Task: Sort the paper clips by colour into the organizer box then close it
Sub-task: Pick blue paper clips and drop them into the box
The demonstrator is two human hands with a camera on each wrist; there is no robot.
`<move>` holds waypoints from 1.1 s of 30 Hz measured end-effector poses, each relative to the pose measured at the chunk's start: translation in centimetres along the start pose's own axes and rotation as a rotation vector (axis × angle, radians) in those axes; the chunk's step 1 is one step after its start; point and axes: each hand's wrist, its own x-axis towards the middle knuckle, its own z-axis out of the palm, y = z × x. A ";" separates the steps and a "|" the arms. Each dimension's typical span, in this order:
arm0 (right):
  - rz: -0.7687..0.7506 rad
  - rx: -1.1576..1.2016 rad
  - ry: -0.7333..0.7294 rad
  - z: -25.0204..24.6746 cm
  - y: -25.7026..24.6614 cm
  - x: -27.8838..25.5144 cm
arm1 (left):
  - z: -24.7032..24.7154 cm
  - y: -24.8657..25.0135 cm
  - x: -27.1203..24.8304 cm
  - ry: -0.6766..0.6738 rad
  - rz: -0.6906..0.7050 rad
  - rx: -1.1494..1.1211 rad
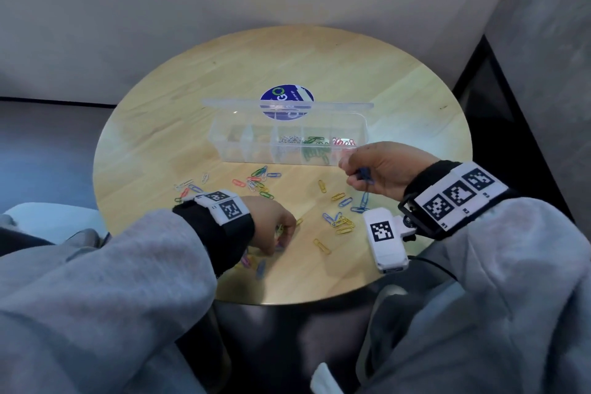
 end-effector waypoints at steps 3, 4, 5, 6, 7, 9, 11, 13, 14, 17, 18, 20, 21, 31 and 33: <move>-0.021 0.092 0.103 -0.9 -0.3 -0.4 | -0.1 -0.1 0.5 0.009 -0.006 0.049; -0.020 0.135 0.133 -1.2 -0.4 -0.6 | -0.1 -0.2 0.6 0.008 -0.007 0.063; -0.027 0.200 0.168 -1.5 -0.4 -0.8 | 0.0 -0.4 0.7 0.005 -0.009 0.067; -0.032 0.303 0.210 -1.9 -0.4 -0.9 | 0.0 -0.4 0.8 0.002 -0.009 0.063; -0.030 0.444 0.252 -2.3 -0.3 -1.1 | 0.1 -0.5 0.9 0.001 -0.011 0.050; -0.009 0.698 0.308 -3.0 0.0 -1.9 | 0.0 -0.5 0.9 0.021 -0.036 -0.028; 0.025 0.797 0.345 -3.7 0.5 -2.6 | -0.5 -0.9 0.9 0.060 -0.061 -0.202; 0.037 0.787 0.366 -4.0 1.0 -2.8 | -1.3 -1.3 1.2 0.114 -0.051 -0.478; 0.042 0.760 0.366 -4.0 1.3 -2.6 | -1.7 -1.3 1.3 0.143 -0.023 -0.651; 0.042 0.622 0.371 -3.6 1.9 -1.9 | -2.9 -0.2 1.5 0.212 0.039 -1.142; 0.029 0.580 0.375 -3.4 2.1 -1.7 | -3.3 0.2 1.7 0.224 0.029 -1.248; 0.011 0.511 0.367 -3.4 2.2 -1.2 | -4.1 0.9 1.9 0.216 0.012 -1.392; 0.011 0.473 0.359 -3.4 2.3 -0.9 | -4.5 1.2 1.9 0.198 0.001 -1.427; 0.067 0.104 0.238 -3.9 2.7 0.5 | -4.5 4.1 3.7 0.091 -0.160 -0.960; 0.065 0.048 0.202 -3.9 2.4 0.3 | -4.3 4.5 4.3 0.155 -0.097 -0.700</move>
